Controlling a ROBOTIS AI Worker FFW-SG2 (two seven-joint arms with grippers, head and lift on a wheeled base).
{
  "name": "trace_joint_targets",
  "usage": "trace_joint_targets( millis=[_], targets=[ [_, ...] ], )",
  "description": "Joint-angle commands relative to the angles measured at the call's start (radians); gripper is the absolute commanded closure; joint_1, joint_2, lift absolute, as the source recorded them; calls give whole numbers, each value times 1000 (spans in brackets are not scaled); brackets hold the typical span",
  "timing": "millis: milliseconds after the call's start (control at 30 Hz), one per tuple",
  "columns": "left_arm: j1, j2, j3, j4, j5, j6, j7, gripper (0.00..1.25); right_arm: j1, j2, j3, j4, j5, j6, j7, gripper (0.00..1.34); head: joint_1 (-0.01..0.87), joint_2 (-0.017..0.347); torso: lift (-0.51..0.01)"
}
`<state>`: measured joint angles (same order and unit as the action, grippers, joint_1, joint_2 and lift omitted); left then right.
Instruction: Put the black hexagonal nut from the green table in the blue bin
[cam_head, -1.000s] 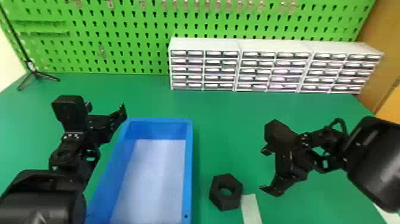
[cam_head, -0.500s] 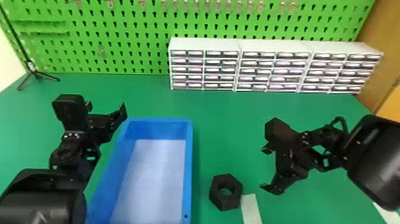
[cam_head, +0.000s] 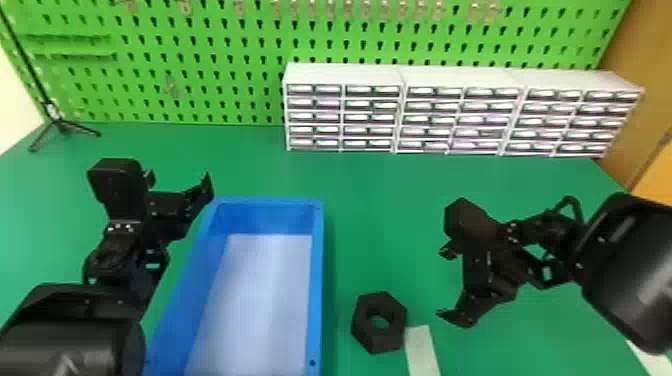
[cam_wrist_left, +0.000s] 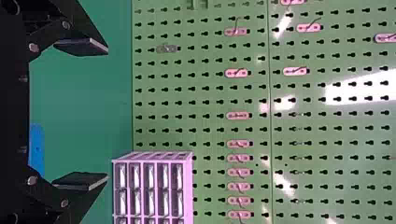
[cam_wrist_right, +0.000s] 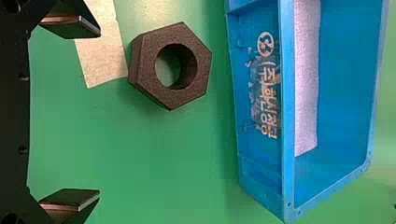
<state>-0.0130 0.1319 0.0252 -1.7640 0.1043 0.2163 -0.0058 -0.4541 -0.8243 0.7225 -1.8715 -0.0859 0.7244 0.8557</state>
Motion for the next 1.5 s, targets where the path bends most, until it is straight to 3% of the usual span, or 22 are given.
trace_joint_targets(
  millis=[0,333,633,767,1067,1467],
  targets=[
    [-1,0,1,0,0,0,0,306,0,5,0,0,0,3,0,96,683,28,-96],
    [-1,-1,1,1,2,0,1,306,-12,28,-1,-3,-3,38,2,96,683,28,-96],
    [-8,0,-11,15,6,0,1,306,-28,94,-8,-5,52,110,13,98,683,28,-96],
    [-12,0,-16,20,9,-2,1,306,-37,134,-12,2,78,155,19,94,683,28,-96],
    [-12,0,-19,21,14,-2,1,306,-71,255,-1,80,176,167,85,102,683,28,-96],
    [-10,0,-13,20,17,-2,1,306,-80,366,5,178,273,181,115,113,683,28,-96]
  ],
)
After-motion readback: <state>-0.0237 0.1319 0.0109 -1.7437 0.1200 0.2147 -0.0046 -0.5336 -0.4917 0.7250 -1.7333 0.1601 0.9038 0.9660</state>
